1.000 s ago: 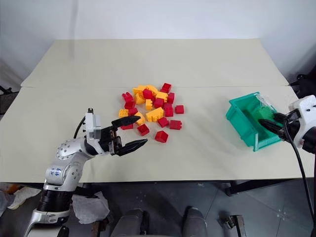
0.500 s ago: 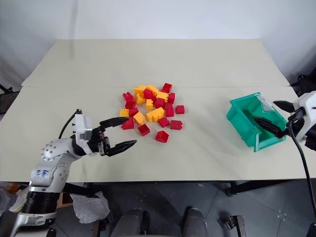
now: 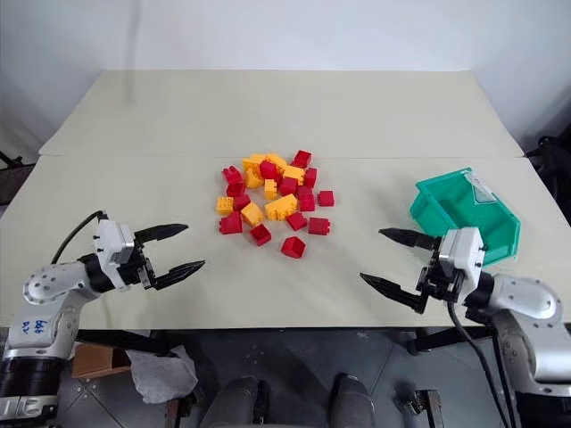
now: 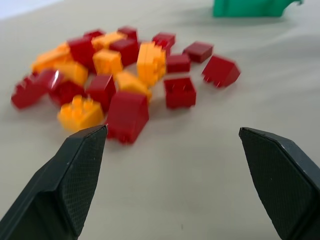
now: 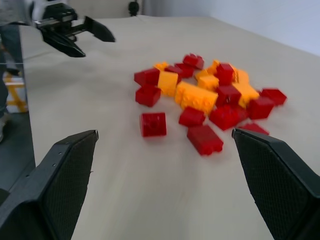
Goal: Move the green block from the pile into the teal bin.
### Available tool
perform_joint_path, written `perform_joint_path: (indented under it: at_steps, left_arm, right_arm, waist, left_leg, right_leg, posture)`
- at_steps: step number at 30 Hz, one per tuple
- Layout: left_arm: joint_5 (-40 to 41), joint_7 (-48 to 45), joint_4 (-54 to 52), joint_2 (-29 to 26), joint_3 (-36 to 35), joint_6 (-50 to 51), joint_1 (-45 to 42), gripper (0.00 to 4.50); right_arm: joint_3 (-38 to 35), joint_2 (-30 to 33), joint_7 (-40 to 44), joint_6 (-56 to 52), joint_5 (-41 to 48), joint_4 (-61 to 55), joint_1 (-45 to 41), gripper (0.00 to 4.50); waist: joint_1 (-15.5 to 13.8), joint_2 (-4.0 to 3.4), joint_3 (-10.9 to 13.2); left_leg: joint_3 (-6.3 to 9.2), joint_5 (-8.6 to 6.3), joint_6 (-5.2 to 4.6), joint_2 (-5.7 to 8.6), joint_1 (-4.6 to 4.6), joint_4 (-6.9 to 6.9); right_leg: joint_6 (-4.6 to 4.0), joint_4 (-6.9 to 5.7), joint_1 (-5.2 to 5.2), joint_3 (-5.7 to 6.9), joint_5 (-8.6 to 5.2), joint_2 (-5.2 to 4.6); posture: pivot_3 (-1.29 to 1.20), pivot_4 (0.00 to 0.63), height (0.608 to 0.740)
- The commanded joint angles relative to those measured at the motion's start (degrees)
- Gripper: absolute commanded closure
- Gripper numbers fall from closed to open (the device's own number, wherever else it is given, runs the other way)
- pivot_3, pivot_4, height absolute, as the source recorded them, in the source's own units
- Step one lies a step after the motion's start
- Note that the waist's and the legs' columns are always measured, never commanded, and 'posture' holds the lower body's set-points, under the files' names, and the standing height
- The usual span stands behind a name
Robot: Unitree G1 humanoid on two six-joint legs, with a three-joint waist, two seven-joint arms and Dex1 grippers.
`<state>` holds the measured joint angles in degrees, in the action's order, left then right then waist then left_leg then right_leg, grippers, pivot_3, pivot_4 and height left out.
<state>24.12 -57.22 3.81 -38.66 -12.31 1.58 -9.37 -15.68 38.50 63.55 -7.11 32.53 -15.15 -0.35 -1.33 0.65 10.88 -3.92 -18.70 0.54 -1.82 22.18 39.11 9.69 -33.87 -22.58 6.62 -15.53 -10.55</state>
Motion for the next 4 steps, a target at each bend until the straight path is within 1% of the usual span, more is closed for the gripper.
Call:
perform_joint_path:
  at_steps: [1, 4]
  left_arm:
    - [-0.4, 1.8, -2.7, -0.1, -1.6, -0.5, 1.9, 0.00]
    - [0.0, 2.7, -4.3, 0.3, -1.5, -0.4, 2.9, 0.00]
  right_arm:
    - [0.4, -1.6, -1.2, 5.6, -3.3, 0.5, 1.5, 0.01]
    - [0.2, -2.9, -2.7, 7.1, -4.0, 1.5, 1.9, 0.01]
  waist:
    - [0.0, 0.00, 0.0]
    - [0.1, 0.00, 0.0]
  left_leg:
    - [0.00, 0.00, 0.00, 0.00, -0.01, 0.00]
    - [-0.02, 0.00, 0.00, 0.00, -0.02, 0.01]
  right_leg:
    - [0.00, -0.01, 0.00, 0.00, 0.00, 0.00]
    - [0.00, 0.00, 0.01, -0.01, 0.00, 0.00]
  posture:
    - [0.00, 0.150, 0.740]
    - [0.00, 0.150, 0.740]
